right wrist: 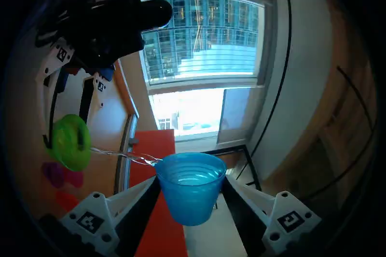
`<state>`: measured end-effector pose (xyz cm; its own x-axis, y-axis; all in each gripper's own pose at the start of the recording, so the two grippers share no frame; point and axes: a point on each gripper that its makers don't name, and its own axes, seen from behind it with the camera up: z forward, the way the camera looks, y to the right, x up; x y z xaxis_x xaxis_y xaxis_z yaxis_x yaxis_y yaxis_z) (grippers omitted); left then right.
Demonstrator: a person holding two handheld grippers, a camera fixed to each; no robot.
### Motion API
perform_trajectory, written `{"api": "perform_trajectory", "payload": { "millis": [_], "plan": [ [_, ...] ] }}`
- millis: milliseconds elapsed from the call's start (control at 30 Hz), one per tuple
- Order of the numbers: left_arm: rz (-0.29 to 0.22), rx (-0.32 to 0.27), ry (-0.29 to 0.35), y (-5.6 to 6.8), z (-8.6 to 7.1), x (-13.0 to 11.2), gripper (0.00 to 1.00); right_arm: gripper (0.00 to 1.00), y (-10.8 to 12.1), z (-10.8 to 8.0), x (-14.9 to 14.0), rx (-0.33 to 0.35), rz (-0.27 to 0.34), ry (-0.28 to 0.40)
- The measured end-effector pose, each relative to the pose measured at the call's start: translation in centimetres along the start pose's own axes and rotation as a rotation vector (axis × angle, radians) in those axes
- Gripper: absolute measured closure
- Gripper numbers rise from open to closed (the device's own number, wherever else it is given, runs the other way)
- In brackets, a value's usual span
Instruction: Pour water
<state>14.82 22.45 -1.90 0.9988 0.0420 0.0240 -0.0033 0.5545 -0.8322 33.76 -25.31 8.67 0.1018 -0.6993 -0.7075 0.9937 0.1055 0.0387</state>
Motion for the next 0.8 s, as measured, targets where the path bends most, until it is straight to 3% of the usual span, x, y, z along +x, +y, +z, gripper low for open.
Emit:
{"api": "perform_trajectory", "payload": {
  "millis": [800],
  "plan": [
    [0.005, 0.004, 0.005, 0.4, 0.3, 0.6, 0.15, 0.12, 1.4, -0.2, 1.4, -0.027, -0.154, 0.017]
  ]
}}
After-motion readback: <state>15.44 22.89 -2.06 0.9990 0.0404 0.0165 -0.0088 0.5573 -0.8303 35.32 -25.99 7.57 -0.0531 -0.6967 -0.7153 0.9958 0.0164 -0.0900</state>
